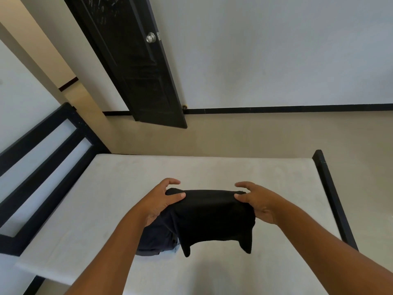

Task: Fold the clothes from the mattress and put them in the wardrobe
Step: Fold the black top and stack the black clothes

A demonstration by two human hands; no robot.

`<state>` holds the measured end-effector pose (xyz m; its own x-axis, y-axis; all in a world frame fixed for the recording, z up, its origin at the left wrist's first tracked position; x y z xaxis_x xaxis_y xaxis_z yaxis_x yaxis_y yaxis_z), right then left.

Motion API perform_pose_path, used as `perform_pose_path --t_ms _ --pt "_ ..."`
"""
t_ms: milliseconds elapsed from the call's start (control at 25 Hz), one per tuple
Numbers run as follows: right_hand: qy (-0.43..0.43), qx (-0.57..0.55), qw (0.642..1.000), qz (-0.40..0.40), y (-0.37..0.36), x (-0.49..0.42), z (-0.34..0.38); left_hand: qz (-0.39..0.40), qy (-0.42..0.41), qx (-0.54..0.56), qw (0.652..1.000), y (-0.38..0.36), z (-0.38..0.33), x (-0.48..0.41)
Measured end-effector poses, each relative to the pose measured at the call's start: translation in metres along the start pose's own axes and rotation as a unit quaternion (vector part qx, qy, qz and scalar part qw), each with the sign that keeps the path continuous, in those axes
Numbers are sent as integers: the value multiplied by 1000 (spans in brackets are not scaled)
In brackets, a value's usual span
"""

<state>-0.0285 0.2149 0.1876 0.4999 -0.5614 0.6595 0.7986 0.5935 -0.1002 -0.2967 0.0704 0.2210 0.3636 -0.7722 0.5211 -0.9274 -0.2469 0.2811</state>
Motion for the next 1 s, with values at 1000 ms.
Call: perform_pose_path --t_ms 1000 --pt "81 212 970 -84 -164 -103 -73 -74 126 232 962 112 217 -26"
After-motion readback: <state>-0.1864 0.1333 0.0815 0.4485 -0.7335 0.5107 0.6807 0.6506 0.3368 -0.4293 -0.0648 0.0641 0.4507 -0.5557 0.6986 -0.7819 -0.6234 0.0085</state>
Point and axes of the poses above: each hand's wrist, its own x-axis away from the middle knuckle, its own y-axis out of the back of the hand, z = x × y, the point moved 3 cm from there along -x, towards the middle knuckle, and after that the axes turned 1 degree about -z, right-handed, at the moved point
